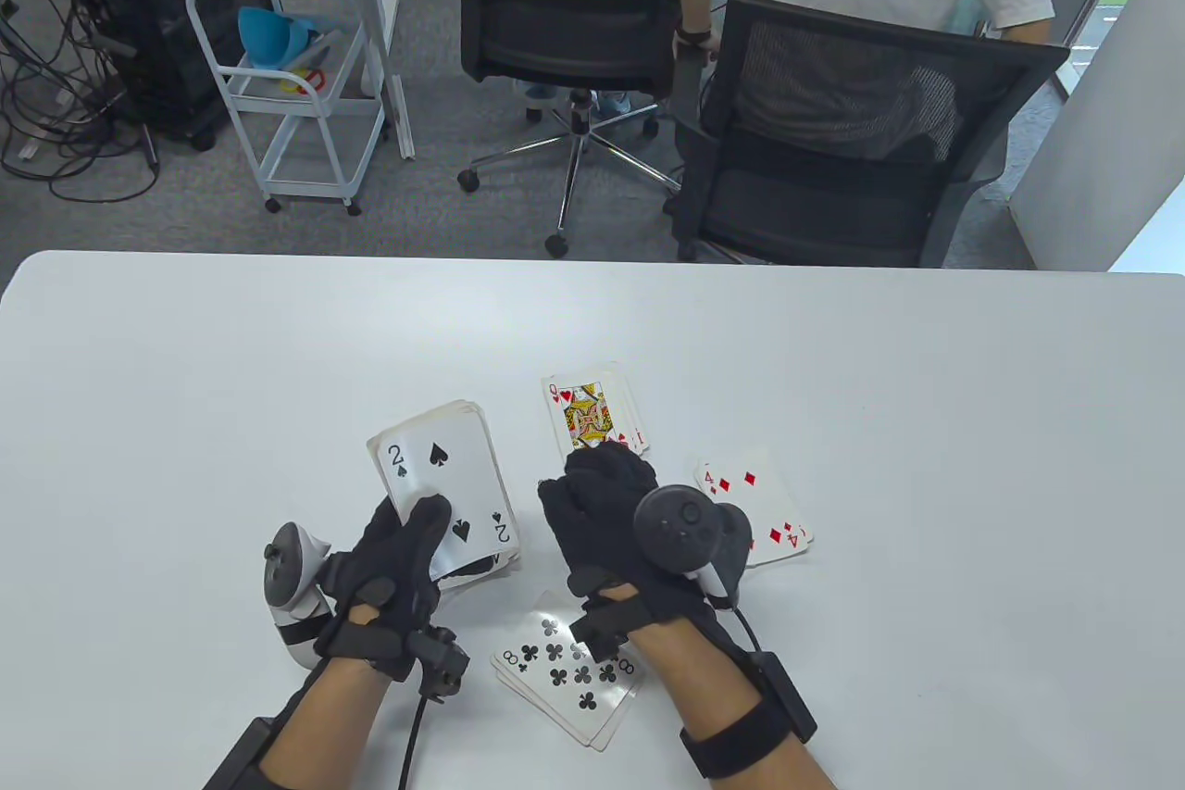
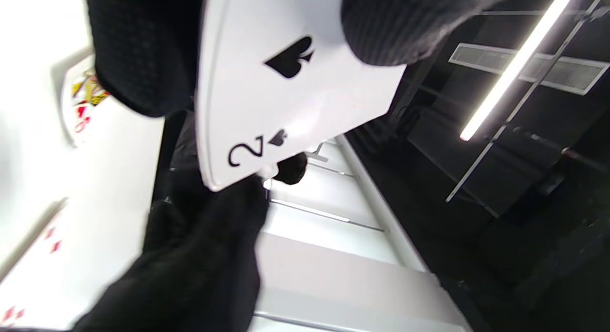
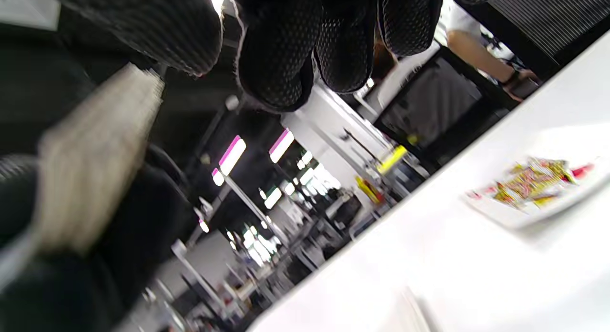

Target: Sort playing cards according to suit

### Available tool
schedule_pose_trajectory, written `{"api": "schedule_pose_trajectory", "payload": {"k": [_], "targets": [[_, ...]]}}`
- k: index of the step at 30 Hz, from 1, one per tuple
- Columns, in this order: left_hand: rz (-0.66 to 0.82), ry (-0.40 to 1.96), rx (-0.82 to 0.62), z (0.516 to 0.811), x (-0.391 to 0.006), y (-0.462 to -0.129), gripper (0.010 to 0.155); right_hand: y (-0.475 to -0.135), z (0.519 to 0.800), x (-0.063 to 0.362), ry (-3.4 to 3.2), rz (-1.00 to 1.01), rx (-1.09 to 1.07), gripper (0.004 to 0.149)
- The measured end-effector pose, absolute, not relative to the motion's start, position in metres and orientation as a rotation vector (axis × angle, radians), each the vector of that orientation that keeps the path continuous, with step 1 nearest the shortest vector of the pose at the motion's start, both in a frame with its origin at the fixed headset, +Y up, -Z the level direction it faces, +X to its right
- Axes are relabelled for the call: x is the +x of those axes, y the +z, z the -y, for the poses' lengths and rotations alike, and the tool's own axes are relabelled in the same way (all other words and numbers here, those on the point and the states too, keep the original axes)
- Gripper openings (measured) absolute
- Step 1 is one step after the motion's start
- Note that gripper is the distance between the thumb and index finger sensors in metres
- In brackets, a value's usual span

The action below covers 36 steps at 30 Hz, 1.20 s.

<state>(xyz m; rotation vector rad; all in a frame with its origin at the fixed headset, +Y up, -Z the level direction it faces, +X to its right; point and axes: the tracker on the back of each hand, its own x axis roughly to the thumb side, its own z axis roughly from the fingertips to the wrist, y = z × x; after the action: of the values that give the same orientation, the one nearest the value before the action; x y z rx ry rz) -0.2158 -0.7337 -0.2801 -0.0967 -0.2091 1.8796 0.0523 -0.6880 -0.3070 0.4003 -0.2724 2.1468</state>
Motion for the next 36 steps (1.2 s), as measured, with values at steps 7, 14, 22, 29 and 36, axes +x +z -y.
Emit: {"api": "schedule_pose_trajectory", "payload": {"k": [7, 14, 22, 29, 36], "targets": [[0.213, 1.792, -0.207, 0.747, -0.202, -0.281, 0.06, -0.298, 0.686, 0.055, 2.083, 0.303, 0.446, 0.05], [0.202, 1.733, -0.228, 0.749, -0.197, -0.278, 0.061, -0.293, 0.702, 0.044, 2.152, 0.273, 0.485, 0.055], [0.123, 1.82, -0.208, 0.756, -0.203, -0.278, 0.059, -0.287, 0.708, 0.033, 2.256, 0.248, 0.545, 0.058], [0.117, 1.807, -0.183, 0.758, -0.208, -0.277, 0.059, -0.283, 0.709, 0.025, 2.253, 0.295, 0.529, 0.052], [0.124, 1.823, -0.223, 0.762, -0.205, -0.277, 0.062, -0.284, 0.709, 0.035, 2.232, 0.348, 0.485, 0.038]]}}
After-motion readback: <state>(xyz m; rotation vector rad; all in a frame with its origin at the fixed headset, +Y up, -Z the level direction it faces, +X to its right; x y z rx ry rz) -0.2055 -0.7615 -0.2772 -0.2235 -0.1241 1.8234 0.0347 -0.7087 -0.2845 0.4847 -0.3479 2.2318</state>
